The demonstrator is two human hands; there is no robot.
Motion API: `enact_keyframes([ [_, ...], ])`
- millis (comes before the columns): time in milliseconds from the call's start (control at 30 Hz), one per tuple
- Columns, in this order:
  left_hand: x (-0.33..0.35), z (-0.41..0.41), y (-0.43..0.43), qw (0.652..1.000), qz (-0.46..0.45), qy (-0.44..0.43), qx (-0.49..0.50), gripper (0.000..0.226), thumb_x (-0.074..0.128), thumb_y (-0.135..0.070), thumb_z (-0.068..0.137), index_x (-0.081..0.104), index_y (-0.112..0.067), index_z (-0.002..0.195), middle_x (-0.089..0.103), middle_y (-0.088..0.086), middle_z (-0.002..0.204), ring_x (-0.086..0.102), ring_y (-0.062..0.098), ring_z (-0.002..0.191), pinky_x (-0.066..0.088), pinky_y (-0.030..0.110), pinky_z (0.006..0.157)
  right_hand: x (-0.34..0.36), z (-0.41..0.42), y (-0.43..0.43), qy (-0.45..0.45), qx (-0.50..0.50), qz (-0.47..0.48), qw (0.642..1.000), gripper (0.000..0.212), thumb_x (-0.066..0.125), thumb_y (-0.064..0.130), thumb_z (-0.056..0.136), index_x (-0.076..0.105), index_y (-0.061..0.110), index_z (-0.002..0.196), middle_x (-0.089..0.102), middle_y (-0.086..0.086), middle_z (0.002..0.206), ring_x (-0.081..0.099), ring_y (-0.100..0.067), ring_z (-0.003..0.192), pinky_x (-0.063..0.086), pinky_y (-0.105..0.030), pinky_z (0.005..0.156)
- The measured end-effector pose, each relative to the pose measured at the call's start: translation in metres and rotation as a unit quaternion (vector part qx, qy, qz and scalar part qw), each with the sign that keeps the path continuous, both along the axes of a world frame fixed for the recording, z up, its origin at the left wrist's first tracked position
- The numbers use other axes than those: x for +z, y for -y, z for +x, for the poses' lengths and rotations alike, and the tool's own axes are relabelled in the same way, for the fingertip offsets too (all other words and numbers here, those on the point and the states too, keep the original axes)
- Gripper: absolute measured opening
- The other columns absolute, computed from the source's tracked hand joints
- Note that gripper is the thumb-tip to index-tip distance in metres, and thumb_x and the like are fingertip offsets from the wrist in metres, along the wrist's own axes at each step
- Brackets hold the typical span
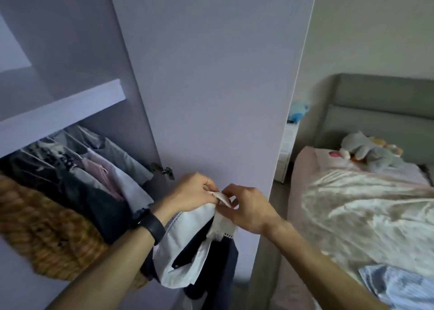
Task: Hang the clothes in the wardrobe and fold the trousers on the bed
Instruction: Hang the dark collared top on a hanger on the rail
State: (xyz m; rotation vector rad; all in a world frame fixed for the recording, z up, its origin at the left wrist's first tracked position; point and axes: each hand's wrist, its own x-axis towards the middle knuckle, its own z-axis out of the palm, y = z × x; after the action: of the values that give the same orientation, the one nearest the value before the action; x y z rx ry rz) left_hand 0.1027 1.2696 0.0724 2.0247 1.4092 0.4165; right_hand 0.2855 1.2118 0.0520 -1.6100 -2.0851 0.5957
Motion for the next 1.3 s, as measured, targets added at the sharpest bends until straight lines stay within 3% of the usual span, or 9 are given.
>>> enact_keyframes([
  [233,-0.006,-0.05,-0.015,0.992,0.011,0.084,0.098,0.01,0.084,-0.032,0.071,0.078,-0.032,0.079,0.076,-0.012,0.079,0.072,0.007,0.082,0.055,0.032,0.078,0.001,-0.028,-0.052,-0.013,0.08,0.05,0.995,0.026,0.054,0.035,0.099,0.07,0.024,0.117,0.075,-0.001,0.107,0.067,-0.028,0.1,0.05,-0.036,0.085],
  [367,-0.035,-0.07,-0.003,0.975,0.044,0.098,0.193,0.038,0.072,-0.064,0.07,0.069,-0.026,0.076,0.067,-0.015,0.068,0.061,0.0,0.066,0.048,0.024,0.065,0.007,-0.037,-0.083,-0.023,0.117,-0.004,0.993,0.02,0.054,0.028,0.099,0.072,0.019,0.101,0.075,-0.005,0.099,0.066,-0.029,0.096,0.046,-0.034,0.079],
  [467,-0.068,-0.093,0.022,0.961,0.0,0.122,0.249,0.04,0.078,-0.045,0.085,0.057,-0.024,0.058,0.053,-0.013,0.055,0.05,-0.002,0.054,0.037,0.02,0.054,0.007,-0.048,-0.1,-0.069,0.149,-0.076,0.983,0.017,0.054,0.028,0.1,0.067,0.024,0.09,0.07,0.001,0.091,0.063,-0.021,0.087,0.045,-0.031,0.074],
  [600,-0.105,-0.133,0.071,0.931,-0.059,0.131,0.336,0.04,0.074,-0.029,0.092,0.055,-0.027,0.056,0.057,-0.014,0.055,0.056,0.002,0.059,0.038,0.027,0.063,0.0,-0.069,-0.116,-0.093,0.199,-0.153,0.963,0.019,0.057,0.032,0.1,0.07,0.026,0.087,0.068,0.008,0.084,0.06,-0.006,0.076,0.045,-0.024,0.068],
  [733,-0.094,-0.165,0.103,0.915,-0.093,0.137,0.368,0.034,0.074,-0.037,0.09,0.073,-0.003,0.087,0.074,0.014,0.092,0.069,0.021,0.084,0.05,0.029,0.074,-0.008,-0.088,-0.123,-0.034,0.247,-0.161,0.955,0.021,0.057,0.032,0.1,0.072,0.032,0.085,0.069,0.011,0.085,0.062,-0.007,0.08,0.045,-0.023,0.069],
  [867,-0.067,-0.196,0.138,0.916,-0.083,0.119,0.374,0.028,0.071,-0.04,0.092,0.075,-0.012,0.095,0.074,0.002,0.098,0.067,0.004,0.086,0.05,0.014,0.076,-0.013,-0.123,-0.115,0.022,0.296,-0.129,0.946,0.018,0.058,0.03,0.1,0.073,0.022,0.099,0.072,0.004,0.101,0.065,-0.014,0.095,0.047,-0.027,0.081],
  [1033,-0.027,-0.245,0.178,0.911,-0.06,0.097,0.397,0.009,0.073,-0.035,0.091,0.072,-0.027,0.094,0.07,-0.014,0.093,0.064,-0.007,0.081,0.044,0.006,0.068,-0.003,-0.167,-0.099,-0.097,0.334,-0.211,0.913,0.012,0.072,0.027,0.093,0.078,0.02,0.102,0.075,0.002,0.102,0.069,-0.011,0.097,0.051,-0.018,0.079],
  [1133,-0.013,-0.266,0.205,0.908,-0.08,0.102,0.4,0.015,0.076,-0.04,0.087,0.073,-0.037,0.073,0.068,-0.021,0.072,0.064,-0.008,0.069,0.042,0.005,0.061,0.006,-0.18,-0.094,-0.174,0.352,-0.276,0.877,0.009,0.074,0.027,0.091,0.081,0.023,0.096,0.077,0.001,0.096,0.071,-0.01,0.088,0.051,-0.016,0.071],
  [1300,-0.009,-0.293,0.252,0.9,-0.185,0.019,0.395,0.038,0.075,-0.052,0.085,0.07,-0.017,0.07,0.061,-0.013,0.063,0.056,0.008,0.065,0.04,0.017,0.061,-0.004,-0.224,-0.078,0.068,0.436,-0.333,0.833,0.02,0.074,0.04,0.09,0.075,0.02,0.085,0.07,0.006,0.081,0.064,-0.007,0.074,0.047,-0.017,0.067],
])
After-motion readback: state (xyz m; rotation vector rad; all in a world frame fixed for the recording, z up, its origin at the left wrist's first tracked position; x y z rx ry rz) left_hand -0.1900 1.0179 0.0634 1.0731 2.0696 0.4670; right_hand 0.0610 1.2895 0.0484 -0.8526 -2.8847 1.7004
